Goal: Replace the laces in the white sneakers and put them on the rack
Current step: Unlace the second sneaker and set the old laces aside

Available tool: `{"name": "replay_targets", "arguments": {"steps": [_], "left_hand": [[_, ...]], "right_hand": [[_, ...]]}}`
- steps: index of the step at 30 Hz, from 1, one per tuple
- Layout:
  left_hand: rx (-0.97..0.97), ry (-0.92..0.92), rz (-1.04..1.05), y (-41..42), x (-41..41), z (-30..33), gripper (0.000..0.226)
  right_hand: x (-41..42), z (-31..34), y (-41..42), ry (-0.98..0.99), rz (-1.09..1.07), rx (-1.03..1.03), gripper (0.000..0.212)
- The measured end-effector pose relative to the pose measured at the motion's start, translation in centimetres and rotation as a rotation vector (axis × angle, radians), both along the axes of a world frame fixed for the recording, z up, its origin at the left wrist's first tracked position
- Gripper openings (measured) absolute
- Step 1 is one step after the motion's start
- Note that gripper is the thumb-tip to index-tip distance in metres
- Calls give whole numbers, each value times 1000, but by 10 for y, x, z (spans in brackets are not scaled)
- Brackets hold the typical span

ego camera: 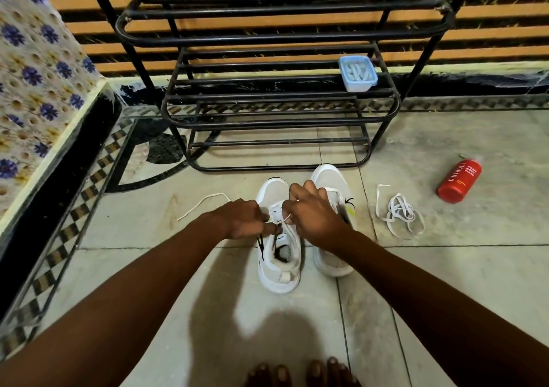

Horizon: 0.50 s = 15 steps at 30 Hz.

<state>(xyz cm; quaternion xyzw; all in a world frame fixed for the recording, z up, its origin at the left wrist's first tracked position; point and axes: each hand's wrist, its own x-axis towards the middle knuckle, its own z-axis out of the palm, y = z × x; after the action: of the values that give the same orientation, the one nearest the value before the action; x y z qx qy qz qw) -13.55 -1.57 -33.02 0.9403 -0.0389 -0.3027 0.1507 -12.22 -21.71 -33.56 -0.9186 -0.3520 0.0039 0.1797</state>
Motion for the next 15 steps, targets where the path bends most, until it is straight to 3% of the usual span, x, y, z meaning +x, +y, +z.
{"name": "replay_targets", "arguments": {"steps": [5, 9, 11, 15], "left_hand": [[-28, 26, 26, 2, 3, 0, 60], [-20, 35, 12, 2, 0, 3, 60], [-11, 38, 3, 1, -1, 4, 63], [37, 5, -21, -1, -4, 6, 59]], "right_hand": [[6, 2, -7, 128, -66, 260, 9], [4, 4, -15, 144, -128, 270, 19], [9, 16, -23, 160, -240, 370, 26], [22, 41, -37, 160, -390, 397, 20]]}}
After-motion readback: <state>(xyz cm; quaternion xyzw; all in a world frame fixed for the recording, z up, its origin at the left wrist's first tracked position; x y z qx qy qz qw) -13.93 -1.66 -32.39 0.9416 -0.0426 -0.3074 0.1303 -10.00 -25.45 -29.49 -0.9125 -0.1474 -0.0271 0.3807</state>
